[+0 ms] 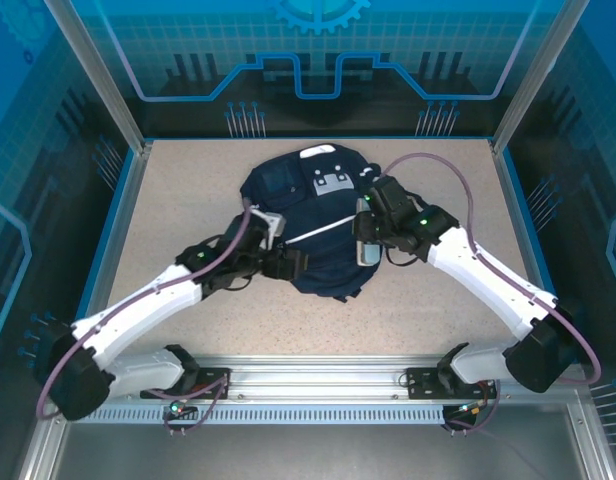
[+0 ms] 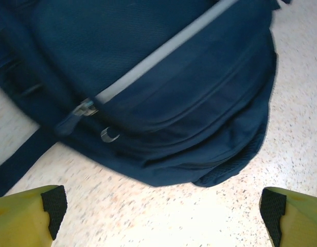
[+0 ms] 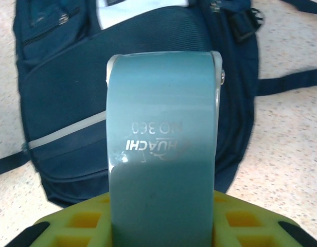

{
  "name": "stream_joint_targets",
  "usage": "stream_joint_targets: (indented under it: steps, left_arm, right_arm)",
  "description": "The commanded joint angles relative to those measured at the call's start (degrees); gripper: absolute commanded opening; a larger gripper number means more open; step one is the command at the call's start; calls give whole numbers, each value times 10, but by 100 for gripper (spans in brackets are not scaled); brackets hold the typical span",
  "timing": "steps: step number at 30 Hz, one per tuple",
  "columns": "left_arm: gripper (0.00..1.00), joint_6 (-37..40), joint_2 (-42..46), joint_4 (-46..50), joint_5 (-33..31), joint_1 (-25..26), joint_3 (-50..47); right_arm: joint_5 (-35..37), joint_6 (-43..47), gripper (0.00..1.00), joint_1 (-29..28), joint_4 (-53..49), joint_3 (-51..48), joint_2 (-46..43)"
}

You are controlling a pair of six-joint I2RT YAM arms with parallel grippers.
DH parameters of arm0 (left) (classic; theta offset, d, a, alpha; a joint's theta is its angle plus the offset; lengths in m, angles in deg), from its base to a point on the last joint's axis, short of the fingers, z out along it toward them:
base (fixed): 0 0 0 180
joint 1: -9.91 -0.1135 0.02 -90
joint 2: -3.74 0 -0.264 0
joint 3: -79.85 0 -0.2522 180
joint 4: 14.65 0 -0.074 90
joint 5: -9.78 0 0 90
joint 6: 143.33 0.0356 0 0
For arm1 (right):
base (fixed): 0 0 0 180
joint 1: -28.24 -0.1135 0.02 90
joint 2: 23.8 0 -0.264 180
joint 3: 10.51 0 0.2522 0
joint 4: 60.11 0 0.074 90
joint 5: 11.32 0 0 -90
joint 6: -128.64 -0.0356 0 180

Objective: Pack books, pencil case, and school supplies into a backpack

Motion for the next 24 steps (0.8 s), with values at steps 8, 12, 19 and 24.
stream_joint_targets:
  steps: [8,12,19,24]
  left_arm:
    - [76,163,-235,83,-41,66,224]
    - [77,203,-306,123,-49,66,291]
    - [90,213,-405,182,-81,66,380]
    - [93,207,-434,193,-150,66,402]
  right_arm:
    - [-55,-21,26,84,26,-57,-64]
    - [-63,-31,26,106,27,-71,-78]
    - [-74,-44,26,123,27,-81,-84]
    - [-75,-47,26,123,27,-85,-85]
